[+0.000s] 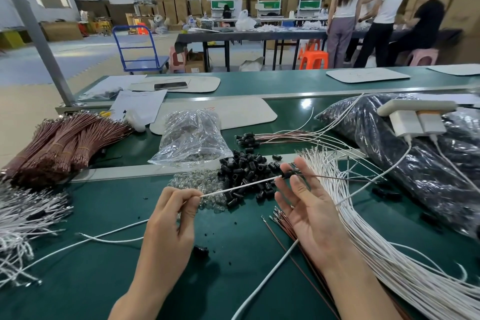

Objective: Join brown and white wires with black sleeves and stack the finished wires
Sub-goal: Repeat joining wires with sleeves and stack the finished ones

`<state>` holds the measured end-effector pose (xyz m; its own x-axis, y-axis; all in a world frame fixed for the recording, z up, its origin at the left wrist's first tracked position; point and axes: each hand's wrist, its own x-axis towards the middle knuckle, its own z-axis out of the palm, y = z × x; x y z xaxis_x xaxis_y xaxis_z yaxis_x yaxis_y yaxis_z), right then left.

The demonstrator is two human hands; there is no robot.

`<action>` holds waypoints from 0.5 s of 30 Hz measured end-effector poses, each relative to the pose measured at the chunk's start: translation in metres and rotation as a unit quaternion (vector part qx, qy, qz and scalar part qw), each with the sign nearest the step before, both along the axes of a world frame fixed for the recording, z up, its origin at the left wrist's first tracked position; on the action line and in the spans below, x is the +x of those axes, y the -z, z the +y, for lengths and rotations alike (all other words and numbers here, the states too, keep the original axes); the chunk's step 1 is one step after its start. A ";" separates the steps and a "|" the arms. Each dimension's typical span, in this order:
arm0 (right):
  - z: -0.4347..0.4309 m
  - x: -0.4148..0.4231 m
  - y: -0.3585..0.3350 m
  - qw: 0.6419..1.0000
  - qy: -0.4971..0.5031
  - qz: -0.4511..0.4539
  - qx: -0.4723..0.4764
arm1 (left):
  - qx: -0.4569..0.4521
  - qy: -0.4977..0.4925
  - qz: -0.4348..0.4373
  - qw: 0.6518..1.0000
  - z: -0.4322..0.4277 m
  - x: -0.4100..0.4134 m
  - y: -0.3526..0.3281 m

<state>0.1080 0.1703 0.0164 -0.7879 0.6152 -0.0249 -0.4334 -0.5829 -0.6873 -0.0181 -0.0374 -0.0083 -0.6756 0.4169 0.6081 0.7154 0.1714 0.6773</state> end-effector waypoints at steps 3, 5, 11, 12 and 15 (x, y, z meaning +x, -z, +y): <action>0.000 0.000 0.001 1.000 -0.003 -0.007 0.006 | 0.000 0.001 0.002 1.000 0.001 0.000 0.000; -0.001 0.000 0.001 1.000 -0.005 -0.009 0.006 | 0.001 0.000 0.002 1.000 0.000 0.001 -0.001; -0.003 -0.001 -0.001 1.000 -0.017 -0.014 0.018 | 0.003 -0.002 0.000 1.000 0.001 0.001 -0.001; -0.004 -0.001 -0.001 1.000 -0.021 -0.014 0.018 | 0.002 -0.001 -0.001 1.000 0.001 0.001 0.000; -0.007 -0.002 -0.001 0.999 -0.034 -0.013 0.011 | -0.004 0.000 -0.001 1.000 0.001 0.001 0.001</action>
<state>0.1060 0.1638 0.0173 -0.8269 0.5614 -0.0319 -0.3760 -0.5943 -0.7109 -0.0173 -0.0364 -0.0094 -0.6767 0.4210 0.6040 0.7144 0.1771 0.6769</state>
